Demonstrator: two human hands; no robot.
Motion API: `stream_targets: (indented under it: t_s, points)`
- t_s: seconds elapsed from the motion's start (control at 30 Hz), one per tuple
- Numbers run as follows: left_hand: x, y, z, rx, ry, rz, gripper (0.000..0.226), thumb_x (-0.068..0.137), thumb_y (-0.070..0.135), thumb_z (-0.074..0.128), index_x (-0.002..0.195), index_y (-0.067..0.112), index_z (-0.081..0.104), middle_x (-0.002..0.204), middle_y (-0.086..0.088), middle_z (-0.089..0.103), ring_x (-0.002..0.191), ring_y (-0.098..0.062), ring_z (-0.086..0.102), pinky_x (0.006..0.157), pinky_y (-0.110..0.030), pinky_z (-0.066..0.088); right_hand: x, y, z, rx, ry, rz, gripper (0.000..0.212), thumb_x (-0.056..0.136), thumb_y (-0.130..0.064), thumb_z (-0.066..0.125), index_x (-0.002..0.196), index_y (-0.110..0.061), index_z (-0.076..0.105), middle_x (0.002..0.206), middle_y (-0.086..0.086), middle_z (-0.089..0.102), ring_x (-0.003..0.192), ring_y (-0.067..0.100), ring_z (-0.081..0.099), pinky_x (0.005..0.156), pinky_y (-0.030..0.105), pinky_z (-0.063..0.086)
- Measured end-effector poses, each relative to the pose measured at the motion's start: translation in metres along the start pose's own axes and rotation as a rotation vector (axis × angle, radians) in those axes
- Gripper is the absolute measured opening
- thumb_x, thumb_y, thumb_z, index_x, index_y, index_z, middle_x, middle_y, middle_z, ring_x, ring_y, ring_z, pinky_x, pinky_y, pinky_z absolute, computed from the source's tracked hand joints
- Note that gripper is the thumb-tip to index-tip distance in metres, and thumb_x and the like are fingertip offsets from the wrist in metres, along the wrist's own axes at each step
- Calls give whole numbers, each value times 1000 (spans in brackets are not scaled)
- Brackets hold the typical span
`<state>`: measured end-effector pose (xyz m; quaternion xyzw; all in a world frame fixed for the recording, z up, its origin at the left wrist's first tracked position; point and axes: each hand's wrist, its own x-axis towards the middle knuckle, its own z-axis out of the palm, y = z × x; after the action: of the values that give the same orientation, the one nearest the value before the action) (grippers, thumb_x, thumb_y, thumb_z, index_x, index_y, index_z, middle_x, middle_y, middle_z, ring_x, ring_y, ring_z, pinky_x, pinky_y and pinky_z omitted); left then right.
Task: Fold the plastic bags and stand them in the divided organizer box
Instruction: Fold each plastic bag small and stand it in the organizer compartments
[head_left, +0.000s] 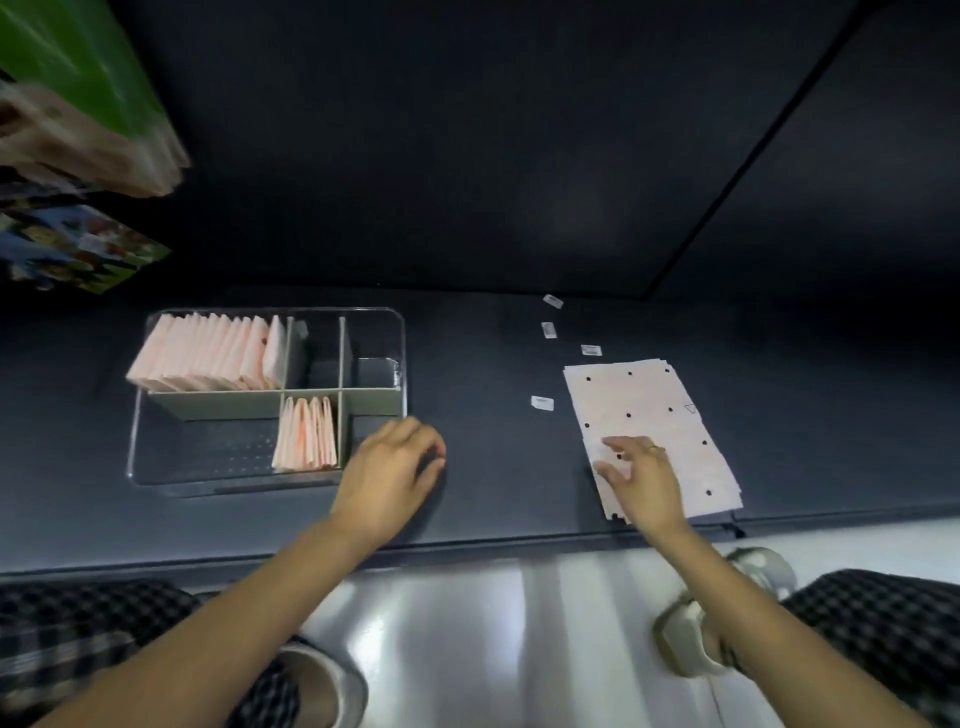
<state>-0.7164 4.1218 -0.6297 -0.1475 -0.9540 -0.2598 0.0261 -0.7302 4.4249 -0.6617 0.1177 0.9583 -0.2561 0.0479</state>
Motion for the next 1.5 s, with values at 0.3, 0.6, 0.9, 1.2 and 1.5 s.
stream_targets:
  t_s: [0.3, 0.6, 0.9, 1.2, 1.5]
  points:
    - [-11, 14, 72, 139, -438, 19, 44, 97, 40, 42, 140, 30, 39, 148, 13, 31, 135, -8, 28, 109, -23, 25, -2, 80, -2, 20, 39, 73, 28, 77, -22, 76, 103, -14, 67, 112, 7, 56, 102, 26, 48, 83, 30, 41]
    - [-12, 22, 79, 111, -395, 1, 43, 95, 41, 46, 138, 34, 42, 146, 18, 32, 135, -5, 26, 110, -21, 22, 7, 75, -5, 162, 86, -75, 5, 87, -16, 64, 86, -14, 70, 94, 1, 63, 94, 22, 48, 83, 35, 43]
    - [-7, 46, 73, -67, -191, 88, 73, 77, 31, 75, 141, 24, 41, 138, 8, 45, 127, -13, 37, 107, -28, 31, -19, -12, 12, 504, -395, -276, 15, 89, -12, 62, 78, -22, 64, 67, -17, 59, 65, -6, 51, 67, 10, 38]
    - [-14, 34, 72, -267, -290, -216, 9, 81, 32, 71, 76, 26, 67, 74, 6, 67, 71, -9, 56, 66, -25, 41, -20, -36, 25, 432, -812, -235, 15, 93, -19, 58, 93, -9, 68, 78, -7, 62, 72, 3, 54, 71, 15, 41]
    - [-4, 29, 72, -1005, -220, -833, 28, 93, 14, 58, 68, 11, 46, 65, -1, 42, 62, -9, 44, 57, -16, 54, 3, 11, -15, 425, -870, -135, 42, 83, -25, 71, 121, -33, 54, 122, -10, 59, 116, 1, 52, 96, 13, 39]
